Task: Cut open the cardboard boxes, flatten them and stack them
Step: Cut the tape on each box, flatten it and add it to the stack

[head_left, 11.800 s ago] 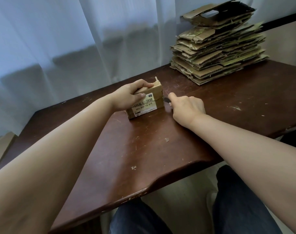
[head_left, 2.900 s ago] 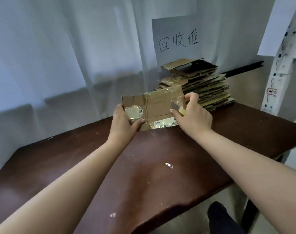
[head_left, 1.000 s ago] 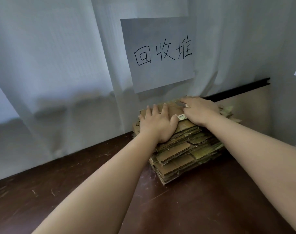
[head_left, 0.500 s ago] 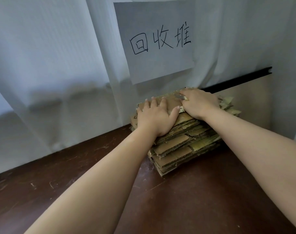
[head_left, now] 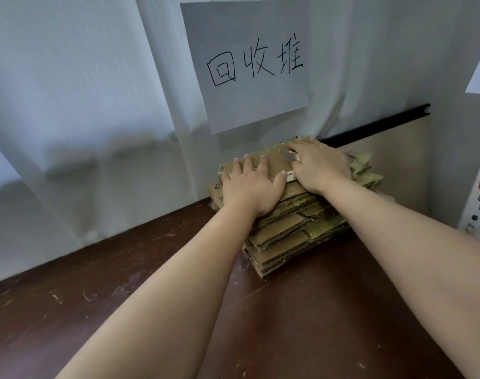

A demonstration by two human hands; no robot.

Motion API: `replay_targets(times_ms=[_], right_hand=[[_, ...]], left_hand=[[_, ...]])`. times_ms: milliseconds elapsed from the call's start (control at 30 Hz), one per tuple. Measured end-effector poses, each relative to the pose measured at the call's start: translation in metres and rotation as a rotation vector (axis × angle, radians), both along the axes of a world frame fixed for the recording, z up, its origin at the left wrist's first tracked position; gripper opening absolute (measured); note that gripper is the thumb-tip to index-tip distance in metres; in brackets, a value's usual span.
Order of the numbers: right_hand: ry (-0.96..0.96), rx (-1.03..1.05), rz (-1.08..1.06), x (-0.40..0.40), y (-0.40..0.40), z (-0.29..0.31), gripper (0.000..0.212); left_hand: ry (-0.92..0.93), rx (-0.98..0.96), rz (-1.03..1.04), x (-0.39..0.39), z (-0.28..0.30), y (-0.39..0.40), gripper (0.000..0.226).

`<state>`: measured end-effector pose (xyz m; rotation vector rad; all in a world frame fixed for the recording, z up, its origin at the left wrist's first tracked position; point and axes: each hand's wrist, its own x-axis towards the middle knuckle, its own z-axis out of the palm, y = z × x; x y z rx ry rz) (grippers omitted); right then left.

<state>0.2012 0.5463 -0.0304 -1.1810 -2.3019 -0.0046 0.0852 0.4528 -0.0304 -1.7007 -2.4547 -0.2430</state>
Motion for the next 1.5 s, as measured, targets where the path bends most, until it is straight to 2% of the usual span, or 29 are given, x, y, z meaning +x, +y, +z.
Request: replay_targets(times_ms=[200, 333, 433, 600, 733, 933, 1033, 1167, 1300, 1500], right_hand=[[0.023, -0.042, 0.052, 0.010, -0.006, 0.014, 0.044], [0.077, -0.016, 0.099, 0.023, -0.017, 0.018, 0.039], [0.013, -0.067, 0.086, 0.027, -0.021, 0.010, 0.041], [-0.031, -0.181, 0.100, 0.023, -0.024, 0.032, 0.038], [-0.017, -0.143, 0.114, 0.034, -0.038, 0.042, 0.038], [0.008, -0.051, 0.055, 0.056, -0.055, 0.051, 0.033], [-0.031, -0.102, 0.031, 0.061, -0.056, 0.049, 0.028], [0.034, -0.067, 0.024, 0.063, -0.059, 0.047, 0.025], [0.123, 0.059, -0.002, 0.062, -0.066, 0.051, 0.027], [0.163, 0.122, 0.016, 0.064, -0.080, 0.058, 0.029]], left_hand=[[0.037, 0.046, -0.029, 0.004, 0.017, -0.008, 0.073], [0.138, 0.219, -0.047, 0.013, 0.032, -0.015, 0.055], [0.056, 0.141, -0.097, 0.017, 0.025, -0.020, 0.049], [-0.003, 0.077, -0.111, 0.015, 0.028, -0.029, 0.056], [-0.018, 0.112, -0.122, 0.014, 0.042, -0.039, 0.053], [0.000, -0.008, -0.128, 0.016, 0.051, -0.045, 0.058], [0.007, -0.035, -0.116, 0.021, 0.051, -0.048, 0.064], [0.011, 0.026, -0.112, 0.024, 0.053, -0.051, 0.071], [0.004, 0.103, -0.132, 0.025, 0.058, -0.057, 0.068], [0.039, 0.136, -0.144, 0.024, 0.068, -0.078, 0.065]])
